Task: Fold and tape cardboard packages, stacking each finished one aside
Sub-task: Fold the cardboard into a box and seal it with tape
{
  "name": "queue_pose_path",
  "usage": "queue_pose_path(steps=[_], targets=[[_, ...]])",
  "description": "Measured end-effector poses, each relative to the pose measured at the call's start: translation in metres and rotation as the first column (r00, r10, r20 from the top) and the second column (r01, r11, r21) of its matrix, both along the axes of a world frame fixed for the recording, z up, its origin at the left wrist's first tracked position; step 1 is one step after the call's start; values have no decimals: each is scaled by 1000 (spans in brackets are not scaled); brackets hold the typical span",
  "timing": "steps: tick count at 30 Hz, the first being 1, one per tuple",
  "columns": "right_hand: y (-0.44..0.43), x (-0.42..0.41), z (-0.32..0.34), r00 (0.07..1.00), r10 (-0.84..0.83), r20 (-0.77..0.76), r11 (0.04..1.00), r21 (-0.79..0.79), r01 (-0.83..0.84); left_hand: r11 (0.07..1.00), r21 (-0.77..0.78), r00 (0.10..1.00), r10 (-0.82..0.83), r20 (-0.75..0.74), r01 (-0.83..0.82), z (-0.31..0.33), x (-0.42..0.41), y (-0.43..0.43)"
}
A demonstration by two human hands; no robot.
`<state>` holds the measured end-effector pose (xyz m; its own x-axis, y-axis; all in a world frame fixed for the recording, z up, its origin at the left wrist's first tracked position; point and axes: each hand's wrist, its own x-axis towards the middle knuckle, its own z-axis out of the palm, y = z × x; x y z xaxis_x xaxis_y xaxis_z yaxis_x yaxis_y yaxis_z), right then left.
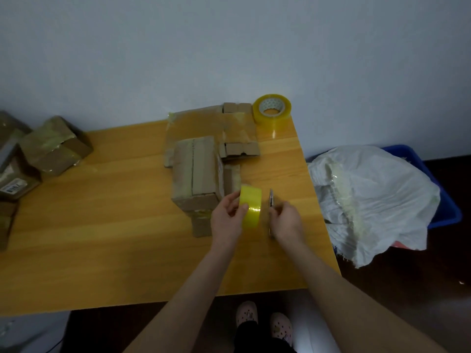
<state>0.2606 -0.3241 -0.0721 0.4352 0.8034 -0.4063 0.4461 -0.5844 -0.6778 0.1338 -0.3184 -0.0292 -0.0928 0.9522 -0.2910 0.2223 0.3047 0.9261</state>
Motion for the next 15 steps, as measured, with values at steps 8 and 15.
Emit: queue_pose_path(steps=[8,15], targets=[[9,0,74,899,255,-356,941,304,-147,981,193,982,24,-187,13,41,8,12],[12,4,109,803,596,17,749,348,-564,912,210,864,-231,-447,353,92,-34,47]])
